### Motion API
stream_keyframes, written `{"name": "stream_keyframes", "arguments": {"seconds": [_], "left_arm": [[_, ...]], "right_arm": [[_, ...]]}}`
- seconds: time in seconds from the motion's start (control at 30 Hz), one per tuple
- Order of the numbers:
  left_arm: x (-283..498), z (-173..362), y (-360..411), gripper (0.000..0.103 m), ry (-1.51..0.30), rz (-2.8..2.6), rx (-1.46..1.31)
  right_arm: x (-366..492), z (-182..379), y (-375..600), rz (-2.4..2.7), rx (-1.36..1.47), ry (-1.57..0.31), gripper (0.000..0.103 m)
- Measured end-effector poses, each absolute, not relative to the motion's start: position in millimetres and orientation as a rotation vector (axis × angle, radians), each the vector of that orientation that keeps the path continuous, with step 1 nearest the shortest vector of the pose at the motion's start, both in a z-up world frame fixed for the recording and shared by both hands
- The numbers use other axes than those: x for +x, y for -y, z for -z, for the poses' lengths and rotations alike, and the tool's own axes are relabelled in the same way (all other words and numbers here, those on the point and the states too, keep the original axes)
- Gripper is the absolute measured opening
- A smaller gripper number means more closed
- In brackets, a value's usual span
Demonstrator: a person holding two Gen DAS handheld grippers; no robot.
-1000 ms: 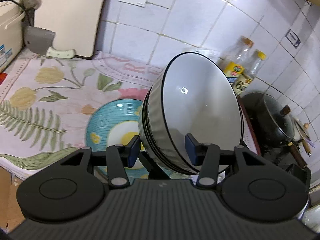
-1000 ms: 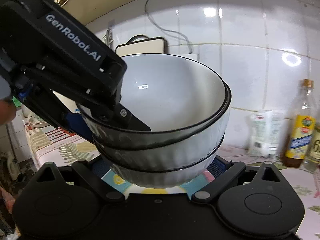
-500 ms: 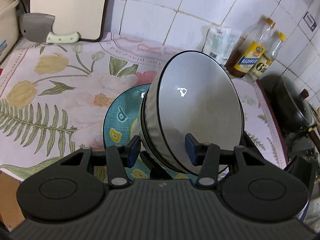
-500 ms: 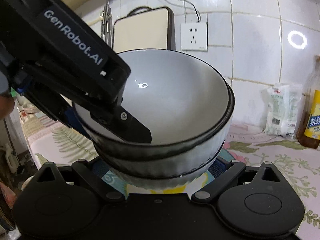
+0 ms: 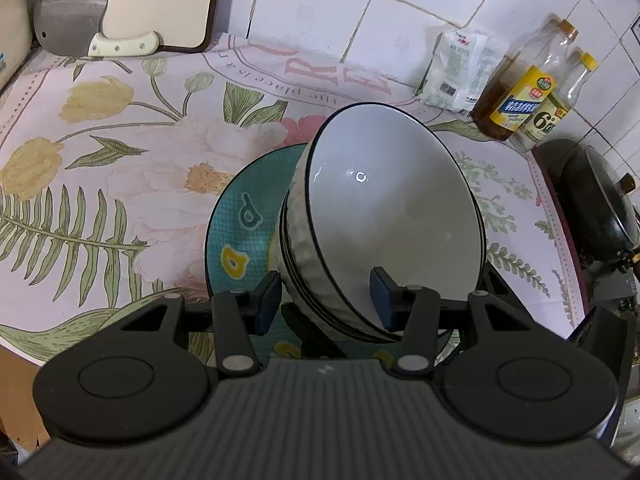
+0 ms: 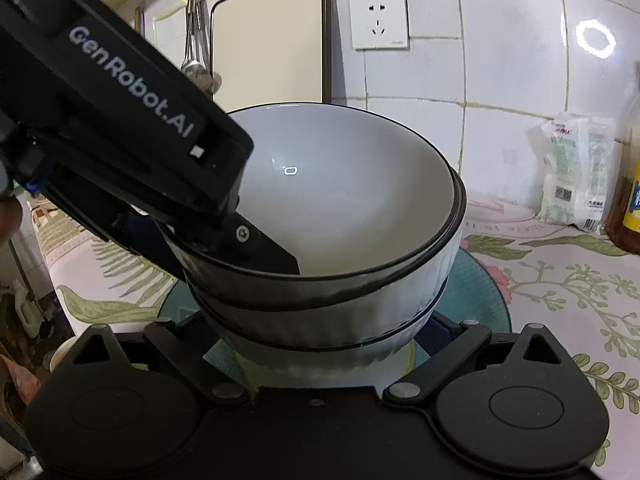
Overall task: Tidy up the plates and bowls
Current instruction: 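Lower the bowl stack onto the Egg plate and open the left gripper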
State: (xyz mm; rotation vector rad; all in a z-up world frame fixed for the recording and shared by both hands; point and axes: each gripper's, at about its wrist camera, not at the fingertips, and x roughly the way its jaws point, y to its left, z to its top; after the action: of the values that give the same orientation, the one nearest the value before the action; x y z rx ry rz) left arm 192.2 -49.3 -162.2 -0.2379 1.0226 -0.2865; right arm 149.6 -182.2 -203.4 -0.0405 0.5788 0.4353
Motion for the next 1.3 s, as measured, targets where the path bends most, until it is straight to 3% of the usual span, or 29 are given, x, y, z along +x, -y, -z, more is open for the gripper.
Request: {"name": "stream_keyframes", "arguments": {"seconds": [0.73, 1.3], "left_arm": [[186, 160, 44, 0.046, -0.977, 0.225, -0.26], [102, 77, 37, 0.05, -0.82, 0.281, -0.192]], "right_arm": [[139, 196, 163, -0.322, -0.129, -0.666, 0.1], [53, 92, 220, -0.156, 0.015, -0.584, 0.1]]}}
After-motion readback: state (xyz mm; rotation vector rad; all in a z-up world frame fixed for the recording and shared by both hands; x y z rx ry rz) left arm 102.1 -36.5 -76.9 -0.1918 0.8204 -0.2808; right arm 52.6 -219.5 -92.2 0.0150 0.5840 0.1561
